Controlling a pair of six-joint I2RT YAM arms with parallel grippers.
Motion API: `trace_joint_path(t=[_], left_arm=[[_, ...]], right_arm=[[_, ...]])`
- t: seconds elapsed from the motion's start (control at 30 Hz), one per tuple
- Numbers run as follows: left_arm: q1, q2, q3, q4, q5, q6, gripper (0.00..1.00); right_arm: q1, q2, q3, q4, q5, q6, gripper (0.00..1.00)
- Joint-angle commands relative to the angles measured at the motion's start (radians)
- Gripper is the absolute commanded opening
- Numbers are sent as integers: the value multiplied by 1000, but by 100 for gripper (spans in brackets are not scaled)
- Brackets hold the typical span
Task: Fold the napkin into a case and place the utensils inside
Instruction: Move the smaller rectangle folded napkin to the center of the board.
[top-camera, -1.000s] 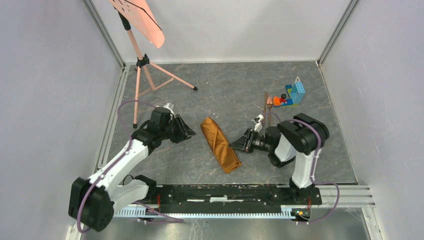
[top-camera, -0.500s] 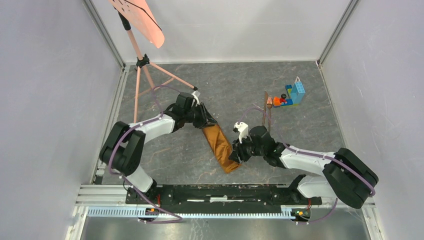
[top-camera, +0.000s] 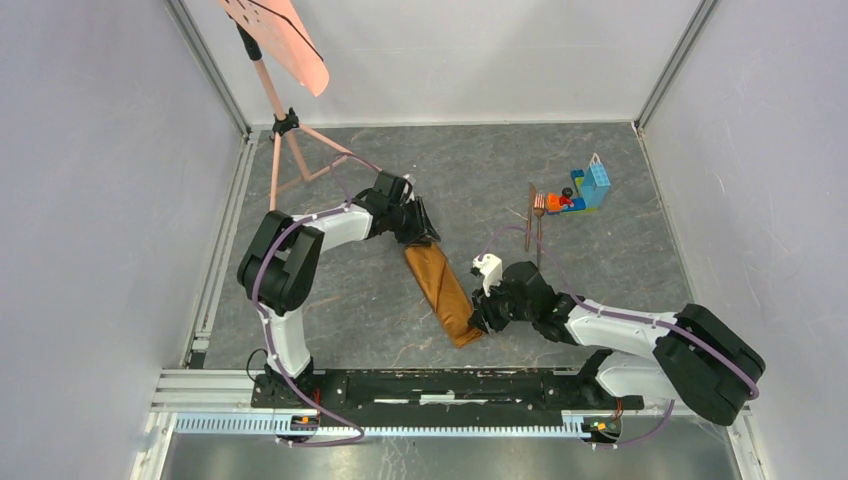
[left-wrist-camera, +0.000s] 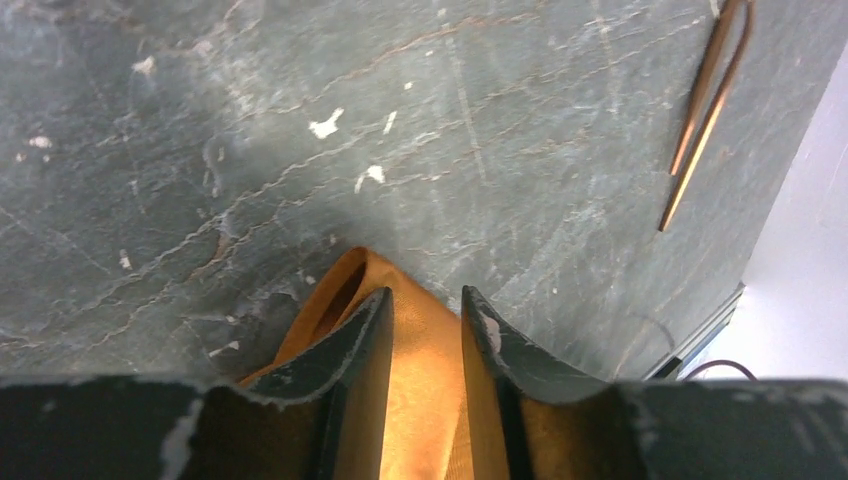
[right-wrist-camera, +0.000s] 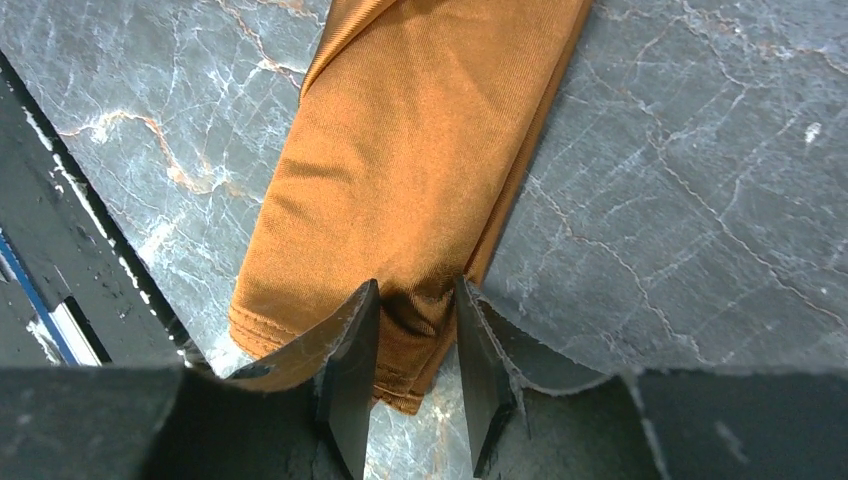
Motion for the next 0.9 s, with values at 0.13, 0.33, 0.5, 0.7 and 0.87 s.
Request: trace_joint_path(t=[0.13,0.33,0.5,0.7,0.87], left_arm=[[-7,-196,62,-111,65,96,49],[-8,-354,-41,-141,55,89,58],[-6,-491,-195,-181,-18,91,60],[8,-661,-387,-196,-138,61,63],[50,-774,-490,-250,-248,29,65]], right_arm=[[11,-81,61,-133,-21,-21,45],[12,-67,-17,-63,9,-10,49],[17,-43,-79,58,42,74,49],[69,86,-116,328,117,322,48],[130,231,-20,547,119,480,50]])
